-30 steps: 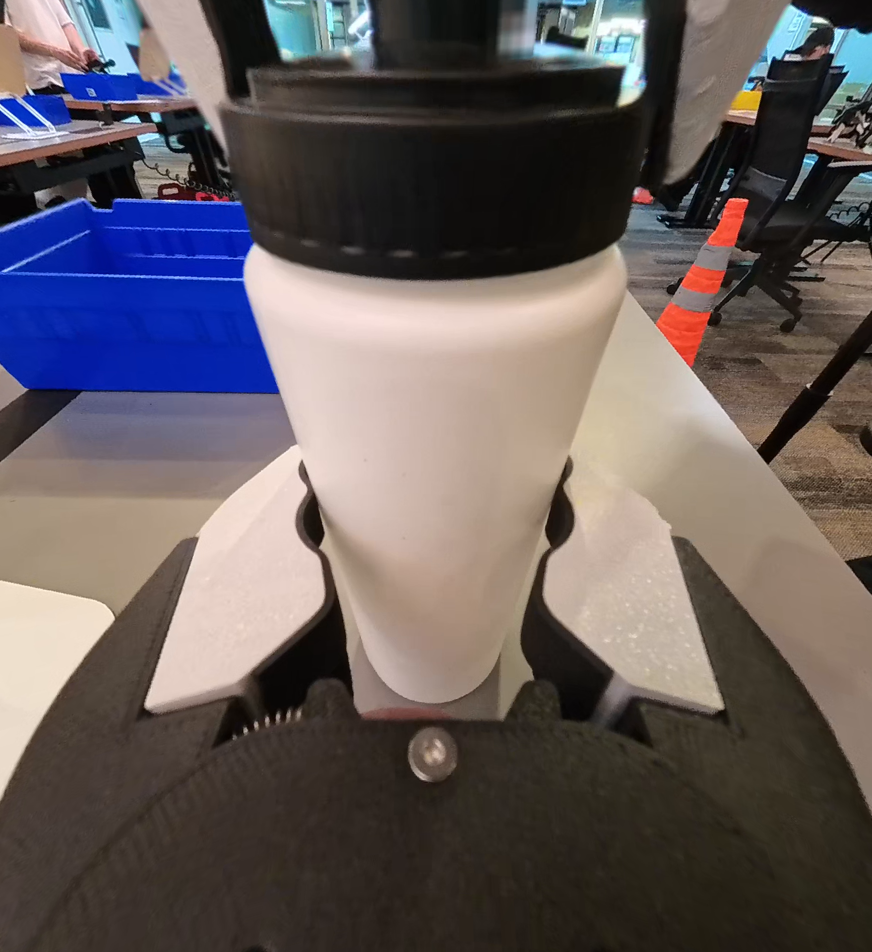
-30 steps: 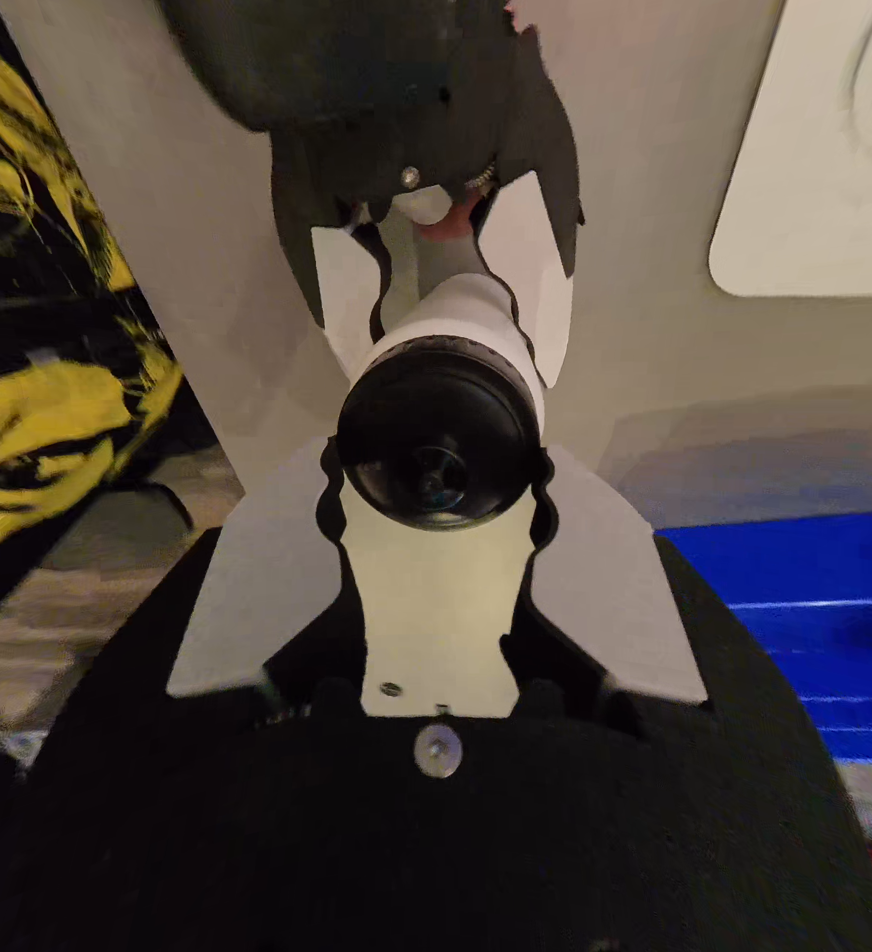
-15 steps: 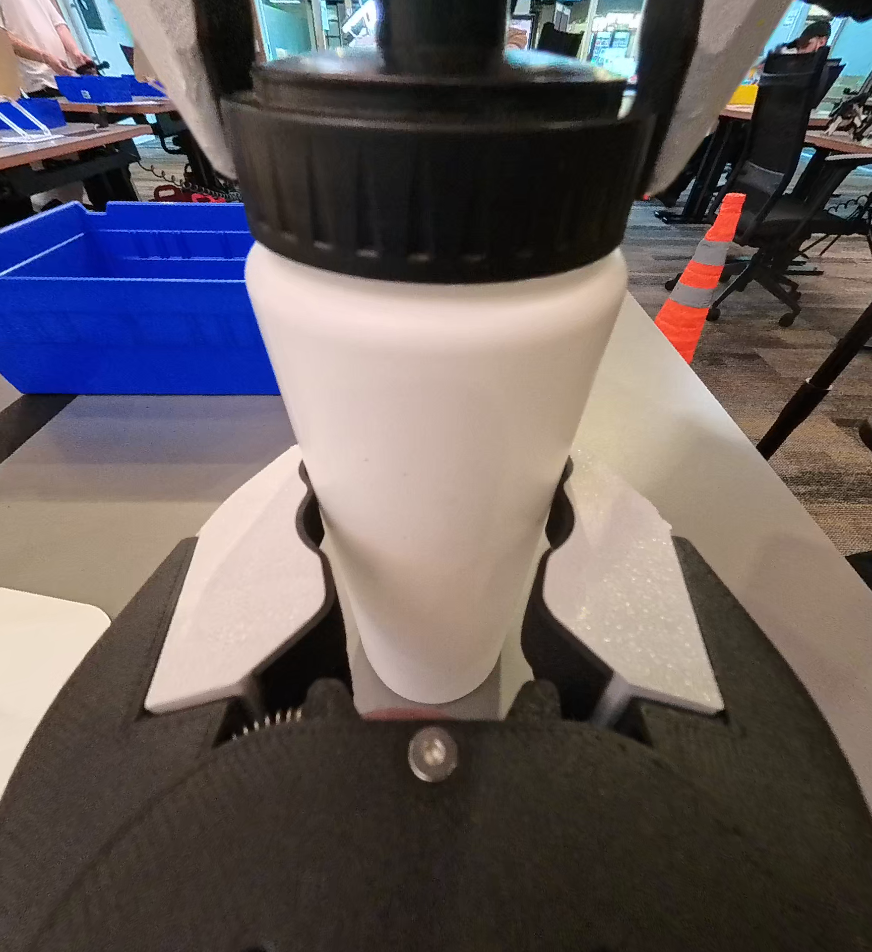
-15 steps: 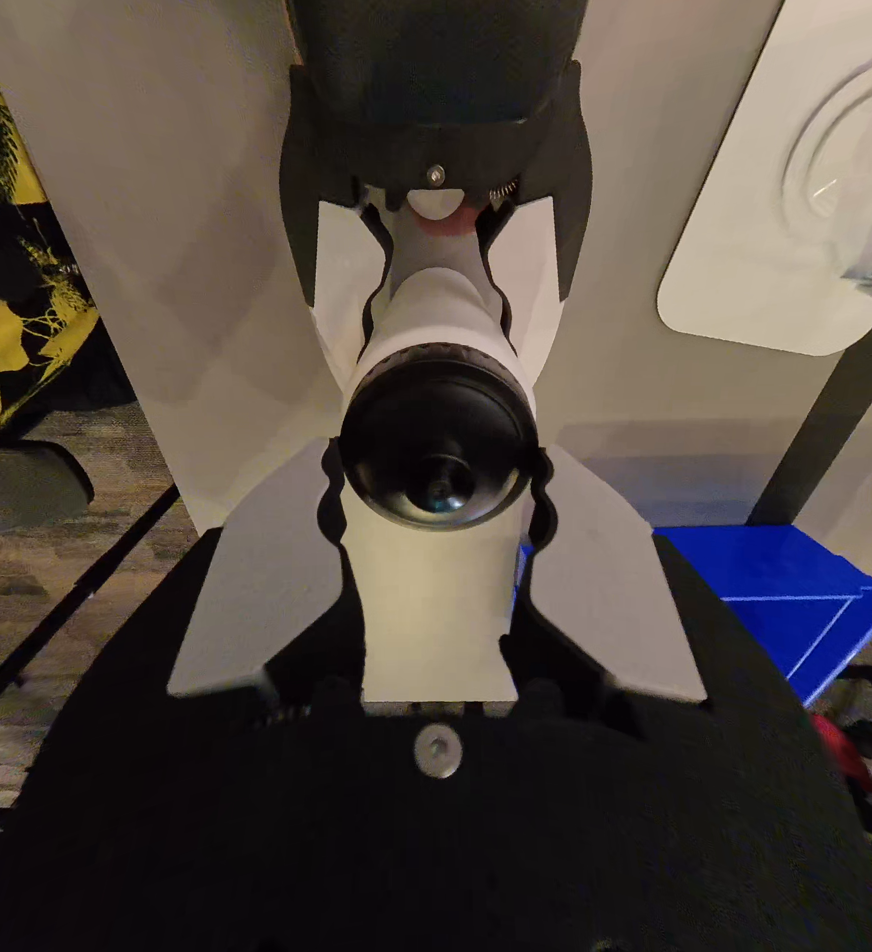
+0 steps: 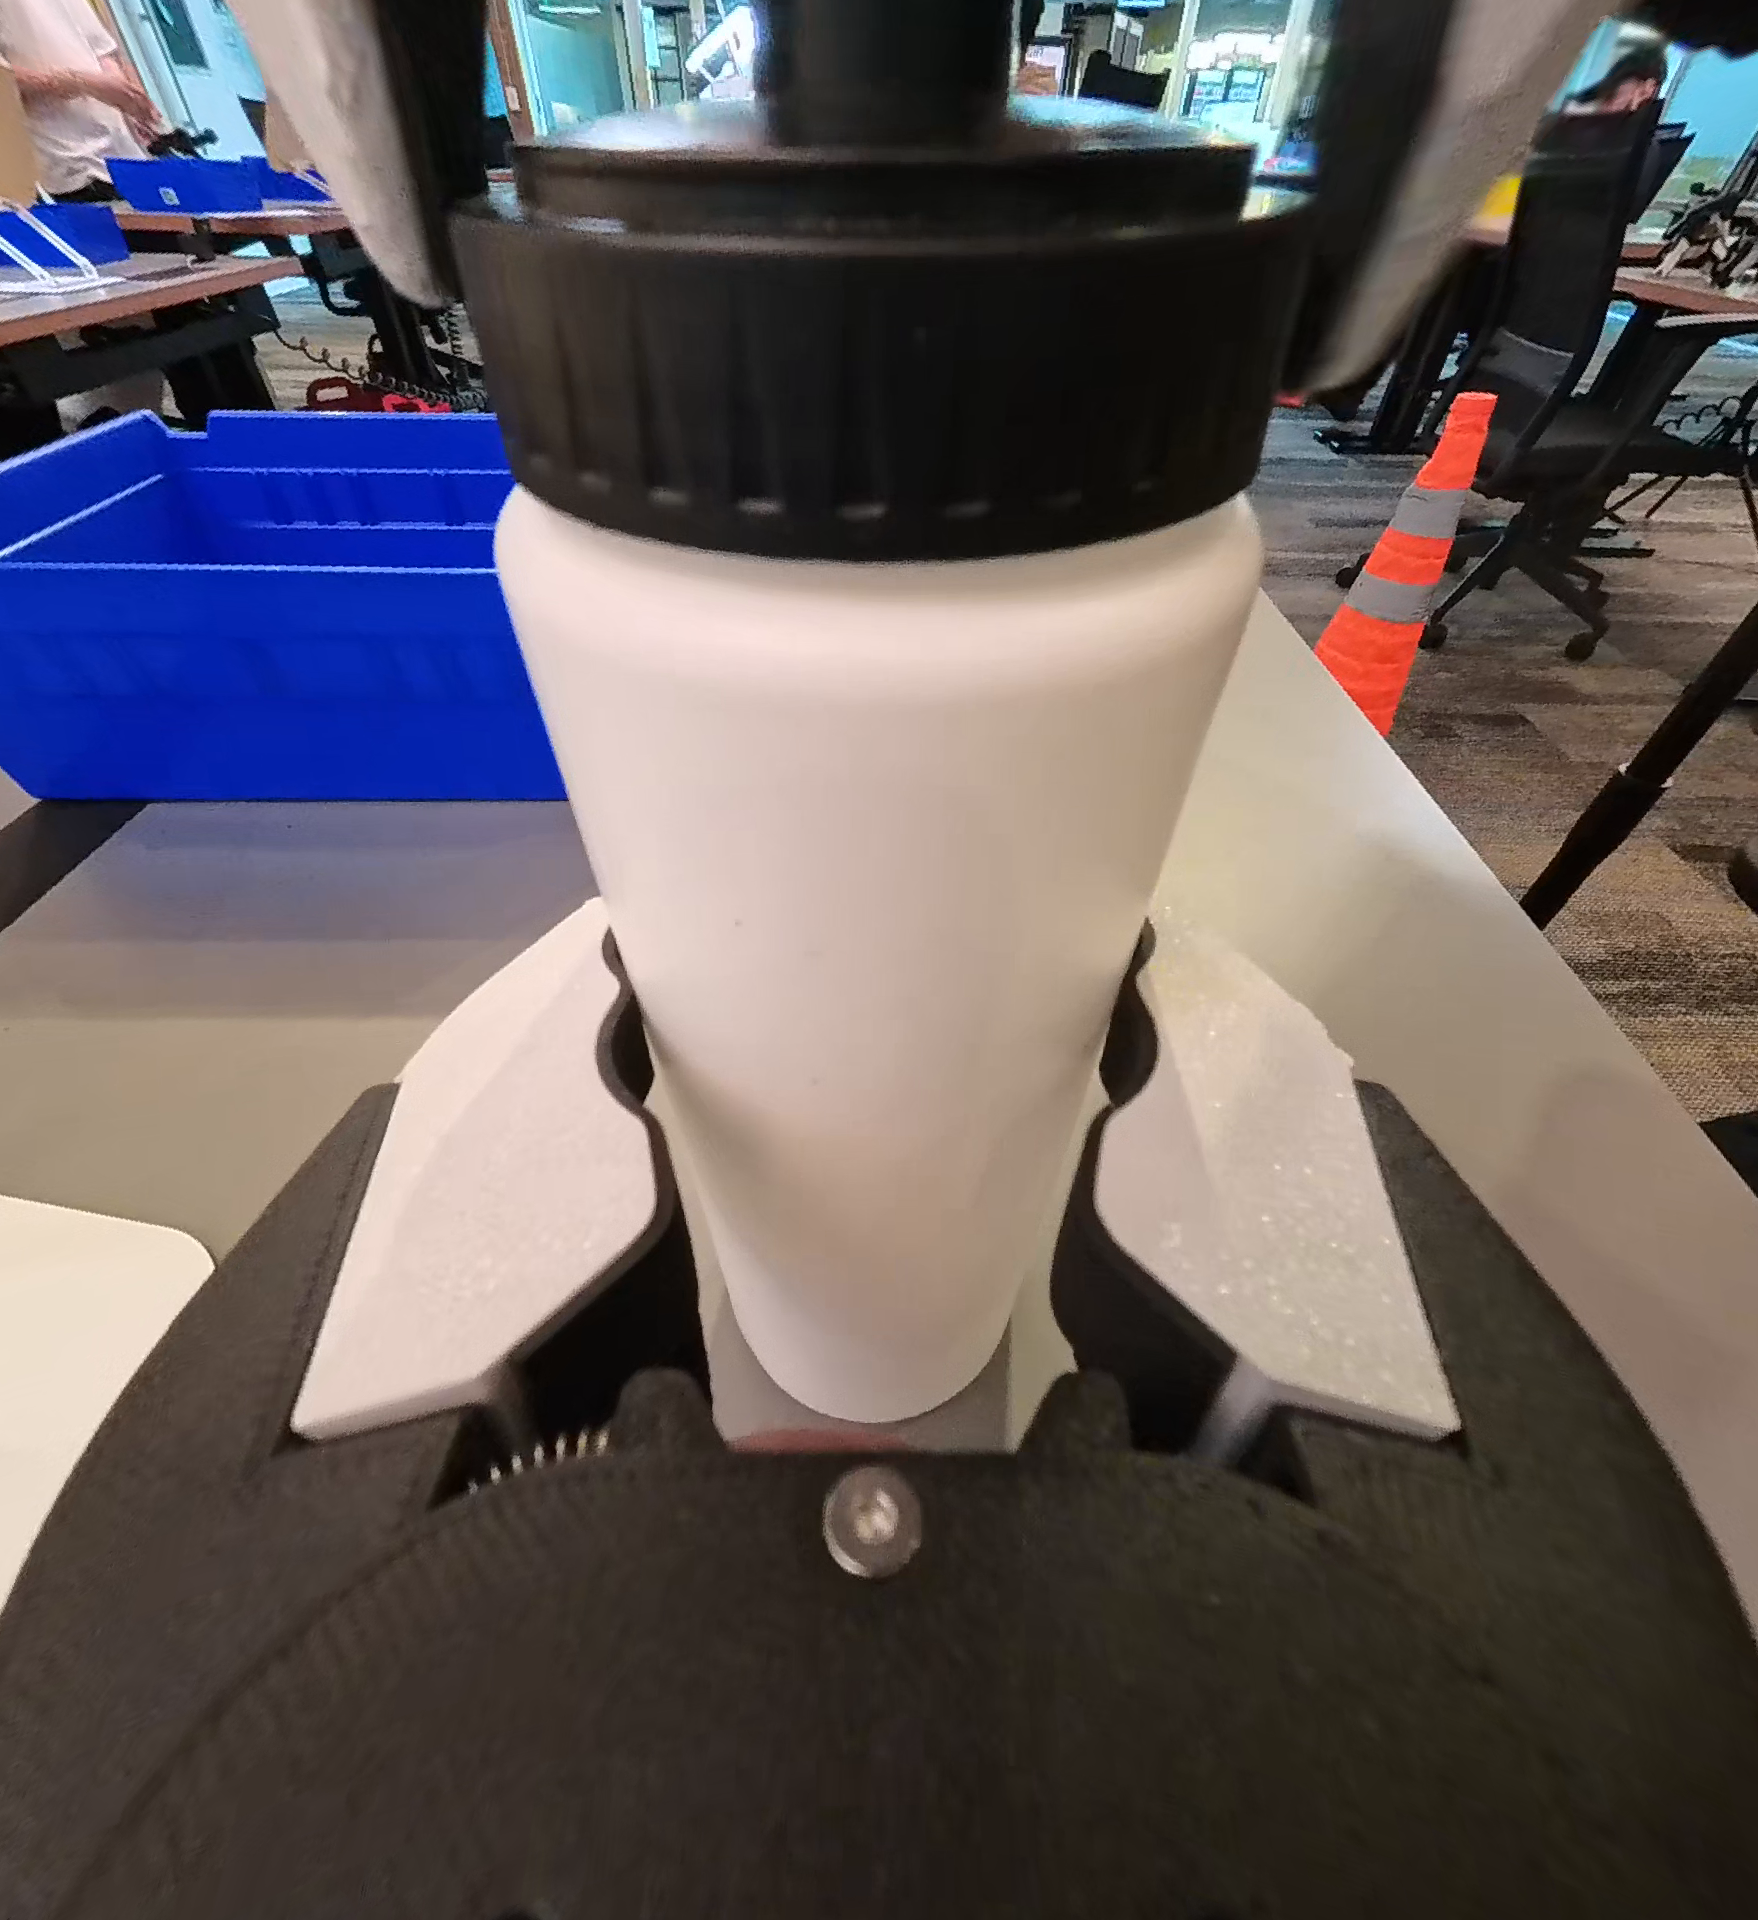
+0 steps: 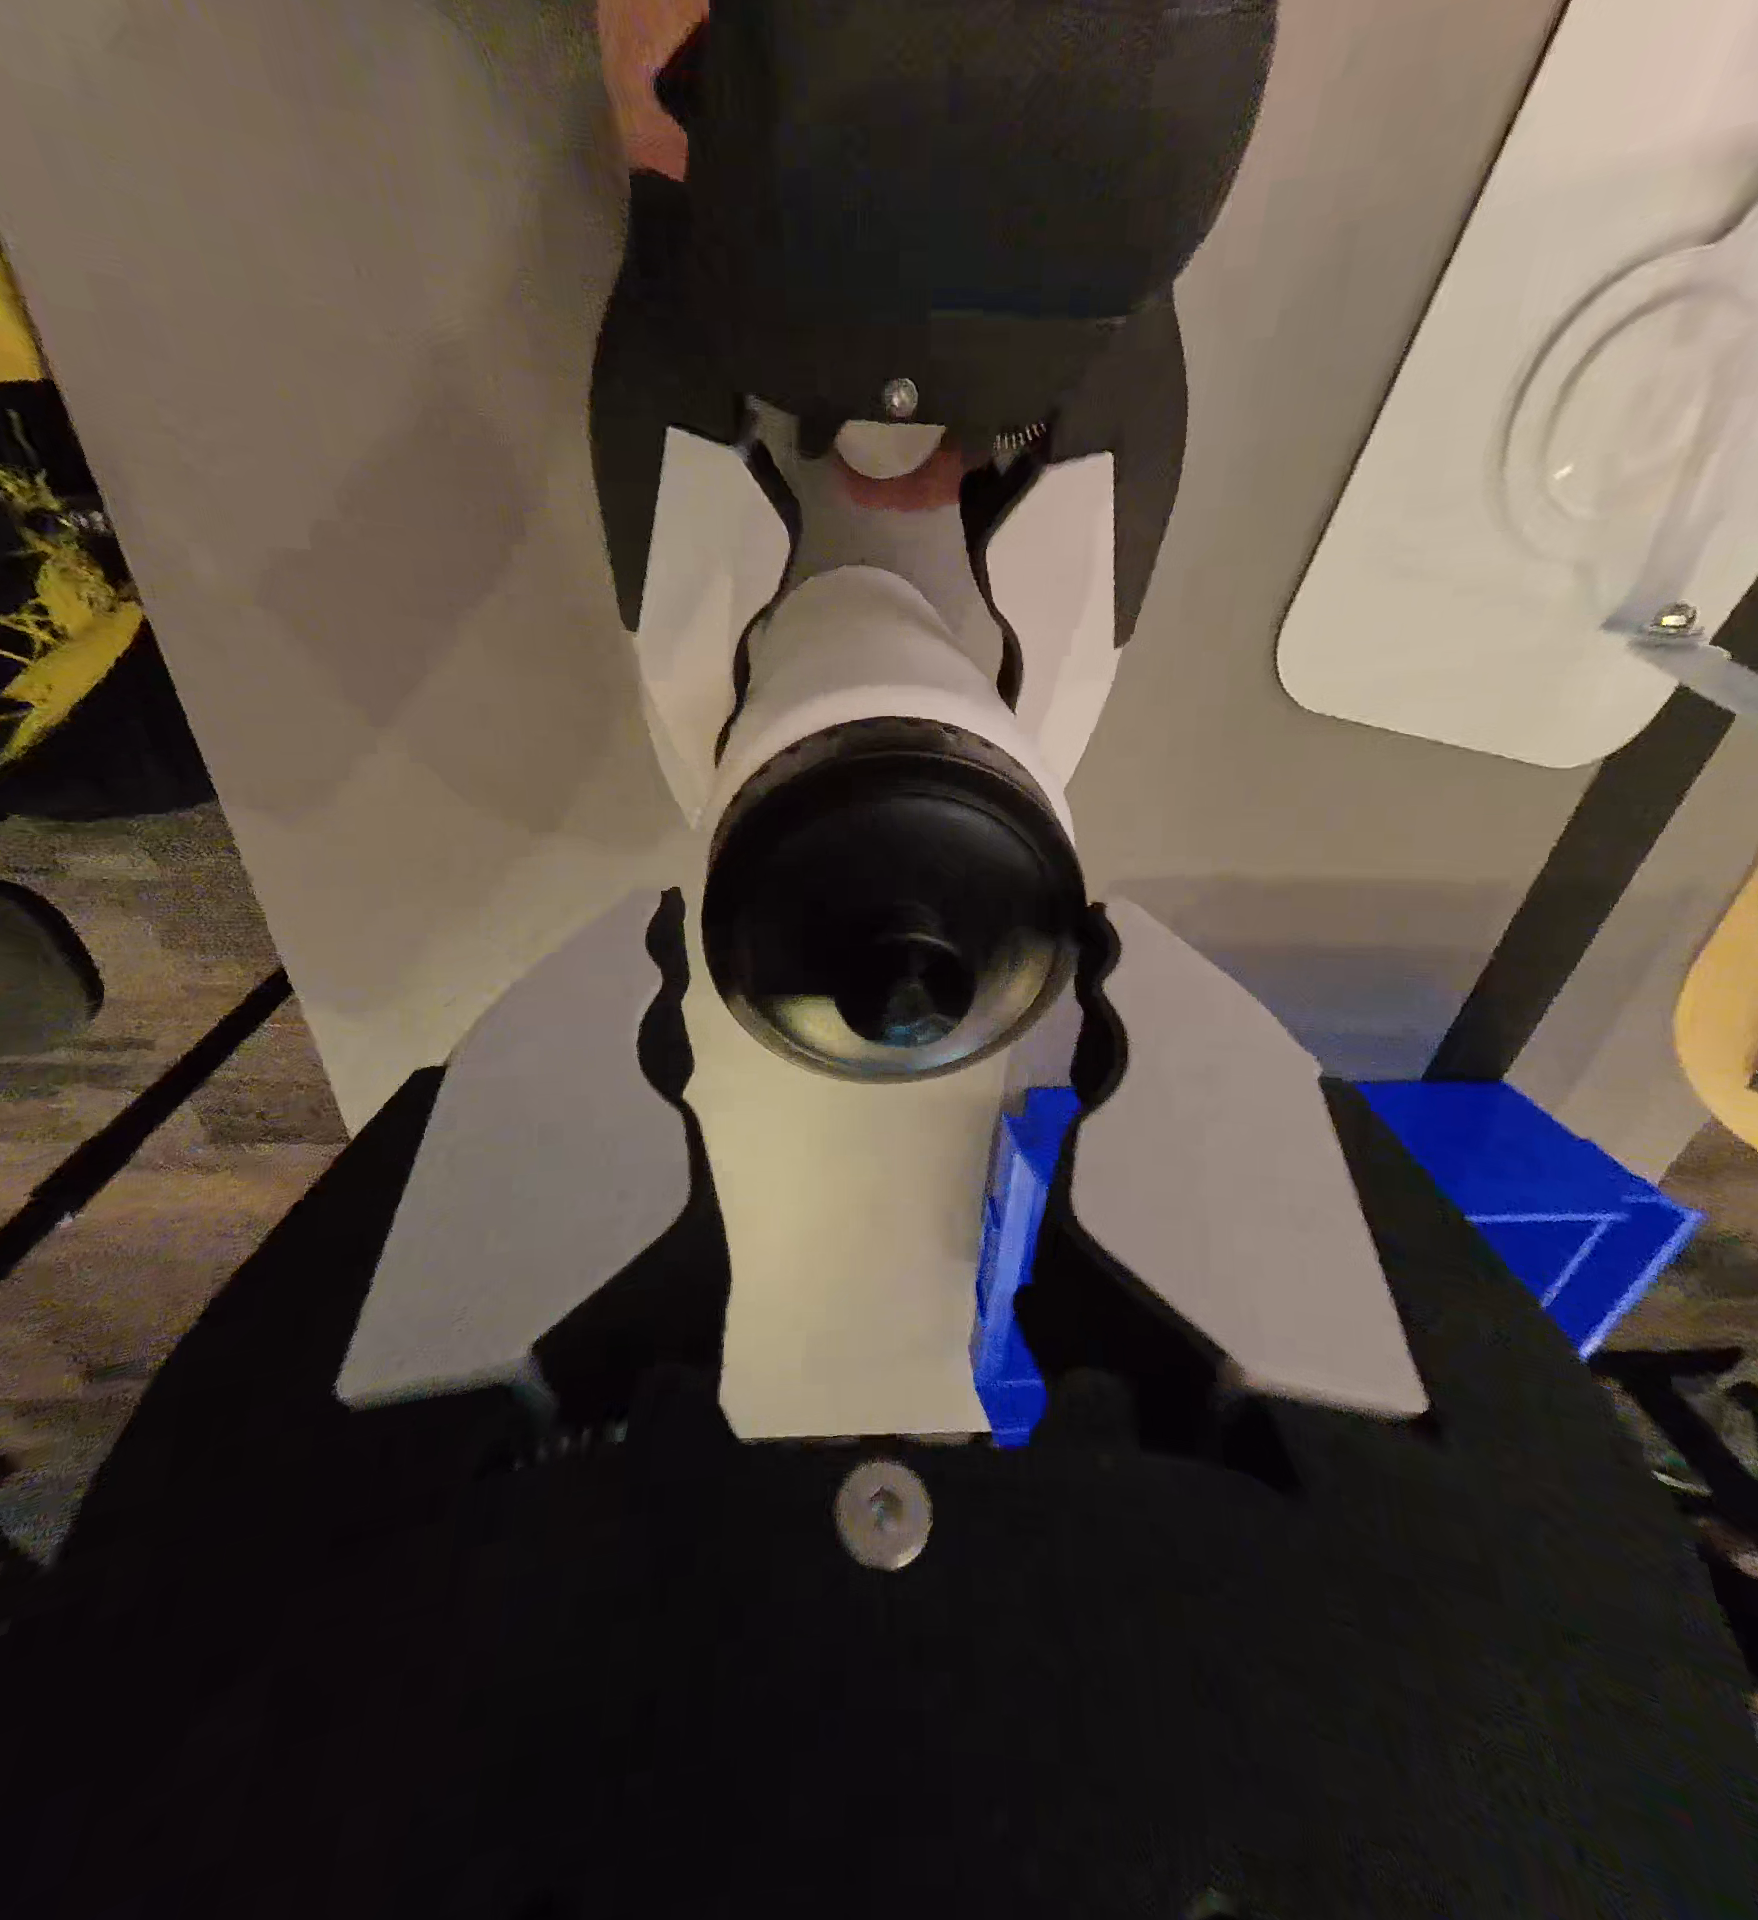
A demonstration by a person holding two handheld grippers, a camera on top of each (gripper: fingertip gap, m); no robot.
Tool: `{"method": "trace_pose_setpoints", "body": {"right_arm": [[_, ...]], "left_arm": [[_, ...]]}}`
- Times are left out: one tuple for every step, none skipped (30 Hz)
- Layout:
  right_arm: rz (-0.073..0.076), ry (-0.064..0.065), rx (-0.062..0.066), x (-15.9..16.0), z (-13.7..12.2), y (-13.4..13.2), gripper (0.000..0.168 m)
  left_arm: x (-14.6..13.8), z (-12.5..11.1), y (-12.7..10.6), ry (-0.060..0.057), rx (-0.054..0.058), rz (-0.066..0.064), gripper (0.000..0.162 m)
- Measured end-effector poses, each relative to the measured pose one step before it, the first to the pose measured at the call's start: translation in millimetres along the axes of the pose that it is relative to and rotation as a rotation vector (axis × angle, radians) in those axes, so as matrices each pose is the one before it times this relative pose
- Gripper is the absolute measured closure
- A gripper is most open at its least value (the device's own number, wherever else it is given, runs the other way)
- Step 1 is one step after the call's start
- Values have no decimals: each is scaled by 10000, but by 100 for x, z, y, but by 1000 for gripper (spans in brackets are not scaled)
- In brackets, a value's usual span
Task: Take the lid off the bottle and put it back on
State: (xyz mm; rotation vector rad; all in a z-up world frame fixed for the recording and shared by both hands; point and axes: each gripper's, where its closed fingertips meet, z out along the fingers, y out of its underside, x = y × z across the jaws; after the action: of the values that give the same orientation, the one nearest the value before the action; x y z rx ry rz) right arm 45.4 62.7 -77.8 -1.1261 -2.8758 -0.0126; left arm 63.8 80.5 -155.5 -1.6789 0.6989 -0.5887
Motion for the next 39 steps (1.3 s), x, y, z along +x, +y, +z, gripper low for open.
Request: {"method": "trace_pose_setpoints", "body": {"right_arm": [[-122,120,-112,179,54,158,98],[81,-70,-36,-41,1,2,98],[63,-8,-25,-12,4,-8,98],[166,13,-28,-17,-6,11,98],[487,-49,-34,-4,18,28,98],[764,-131,-49,-10,-12,30,98],[664,-95,-2,-19,-10,-14,98],[445,-19,51,-29,16,-27,98],[417,-6,68,-23,6,-11,98],[436,-15,53,-5,-3,6,98],[208,22,52,-12,9,-13,98],[5,32,57,-14,-12,-35,98],[-159,16,28,0,-5,-15,98],[-381,-3,-32,12,7,74,98],[-516,-21,-67,19,-1,161,98],[-433,-26,35,-2,5,10,96],[-385,-43,56,-49,31,-45,90],[-452,-25,-61,-65,95,110,90],[-381,15,-146,23,147,239,89],[-314,-50,-138,-51,195,194,89],[-273,35,-81,110,158,115,89],[-146,76,-22,243,76,67,95],[-12,-139,51,-17,11,-20,94],[17,-93,68,-12,-9,-35,95],[74,-48,36,-24,-3,33,95],[239,-59,0,-56,1,48,95],[479,-71,-29,-25,-12,36,95],[590,-59,18,20,-2,-48,95],[665,-59,128,-2,-17,-148,95],[608,-36,156,12,1,-151,95],[500,-10,117,-19,14,-25,95],[360,-11,67,-36,19,44,95],[32,59,19,-61,13,75,95],[-97,61,5,-61,15,59,95],[-75,39,45,-2,21,-1,95],[-36,-25,31,10,-1,36,95],[-126,-118,-57,-54,-23,124,94],[-209,-175,-95,-98,-49,124,94],[-102,-27,-20,93,-48,90,89]], "left_arm": [[-11,18,-1,-3,-3,-21,76],[-3,-5,-2,5,3,3,76],[0,-8,3,9,-2,7,76],[5,-1,0,0,-9,3,76],[-12,1,10,-3,-1,-10,76],[-17,15,-7,-1,3,-18,76],[-9,5,1,-1,-2,1,76],[9,-10,7,16,-4,6,76],[-1,-6,0,-4,1,4,76],[-7,10,-7,-5,4,-9,76],[0,-2,7,1,4,12,76],[12,-9,6,-1,-3,11,76],[-5,-2,-8,-19,-1,12,76],[0,0,1,-19,-1,5,76],[5,-8,5,9,6,-9,76],[-5,-7,1,2,0,1,76],[-2,12,1,-2,-3,0,76],[-1,-16,-5,5,7,1,76],[2,1,0,7,9,0,76],[7,3,8,7,2,2,76],[0,-3,-6,5,6,0,76],[-12,5,-9,-1,7,-5,76],[-9,-16,8,1,5,5,76],[-2,-11,-3,7,5,-4,76],[8,17,6,3,1,-6,76],[-8,13,-1,1,-1,-7,76],[-28,16,-12,-7,-2,-23,76],[-58,-40,-10,3,14,-41,76],[-70,-54,17,-2,2,-24,76],[-36,-51,50,1,-18,-7,76],[-17,-11,84,3,-36,-2,76],[31,34,25,8,-1,8,76],[62,36,21,1,-14,52,76],[43,24,13,-26,-31,60,76],[-4,15,8,-32,-9,16,76],[14,36,-8,-4,9,-9,76],[59,64,-3,5,-9,24,76],[84,30,3,15,-8,38,76],[17,-2,1,6,-9,-3,76]]}}
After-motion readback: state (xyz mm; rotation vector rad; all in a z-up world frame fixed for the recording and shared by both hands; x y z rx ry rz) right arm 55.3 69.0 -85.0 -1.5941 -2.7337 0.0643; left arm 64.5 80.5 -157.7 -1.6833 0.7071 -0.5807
